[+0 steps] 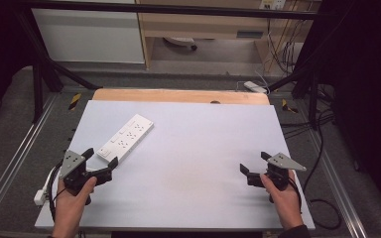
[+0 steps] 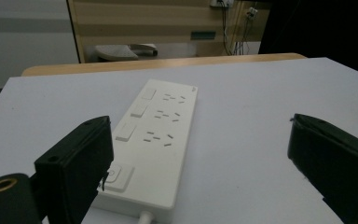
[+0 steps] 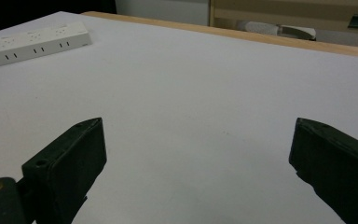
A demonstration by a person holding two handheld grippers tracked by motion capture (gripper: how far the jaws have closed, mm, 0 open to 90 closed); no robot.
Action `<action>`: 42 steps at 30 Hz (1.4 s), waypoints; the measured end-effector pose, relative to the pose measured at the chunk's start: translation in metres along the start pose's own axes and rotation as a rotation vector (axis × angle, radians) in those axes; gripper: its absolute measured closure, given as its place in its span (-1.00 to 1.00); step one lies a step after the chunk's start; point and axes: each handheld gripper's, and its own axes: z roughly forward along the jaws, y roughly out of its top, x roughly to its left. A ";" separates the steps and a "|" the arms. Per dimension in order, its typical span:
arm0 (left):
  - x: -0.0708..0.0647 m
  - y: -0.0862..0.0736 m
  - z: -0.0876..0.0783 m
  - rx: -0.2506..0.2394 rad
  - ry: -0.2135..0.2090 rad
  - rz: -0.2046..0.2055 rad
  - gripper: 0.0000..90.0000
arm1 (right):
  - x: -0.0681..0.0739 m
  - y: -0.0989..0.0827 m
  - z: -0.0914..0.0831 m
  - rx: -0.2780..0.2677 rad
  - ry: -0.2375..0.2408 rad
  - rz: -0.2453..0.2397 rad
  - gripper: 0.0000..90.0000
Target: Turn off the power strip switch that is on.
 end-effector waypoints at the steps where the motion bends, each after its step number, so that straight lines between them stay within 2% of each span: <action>1: 0.000 0.000 0.000 -0.001 -0.004 0.001 -0.85 | 0.000 0.000 0.000 0.000 0.000 0.000 -0.90; 6: -0.002 0.005 0.001 0.001 -0.018 0.010 -0.84 | 0.005 0.000 -0.001 0.008 -0.009 -0.035 -0.91; 11: -0.005 0.013 0.007 0.007 -0.022 0.026 -0.84 | 0.006 -0.001 -0.002 0.021 -0.011 -0.037 -0.91; 12: -0.006 0.016 0.010 0.002 -0.026 0.014 -0.83 | 0.007 0.000 -0.001 0.019 -0.009 -0.034 -0.92; 14: -0.007 0.018 0.011 0.001 -0.032 0.015 -0.83 | 0.008 0.000 -0.001 0.024 -0.011 -0.035 -0.92; 17: -0.007 0.023 0.017 0.005 -0.031 0.033 -0.83 | 0.010 -0.002 -0.002 0.033 -0.011 -0.037 -0.93; 21: -0.005 0.031 0.026 0.007 -0.039 0.030 -0.83 | 0.015 -0.004 -0.005 0.056 -0.003 -0.053 -0.93; 28: 0.003 0.045 0.042 0.015 -0.037 0.044 -0.80 | 0.018 -0.002 -0.004 0.045 0.002 -0.030 -0.92; 35: 0.005 0.054 0.054 0.012 -0.041 0.028 -0.76 | 0.024 -0.001 -0.001 0.058 0.020 -0.056 -0.93; 39: 0.007 0.059 0.061 0.014 -0.035 0.017 -0.75 | 0.024 -0.001 -0.002 0.056 0.022 -0.061 -0.93; 42: 0.009 0.064 0.066 0.015 -0.015 0.022 -0.69 | 0.024 -0.001 -0.002 0.058 0.020 -0.059 -0.93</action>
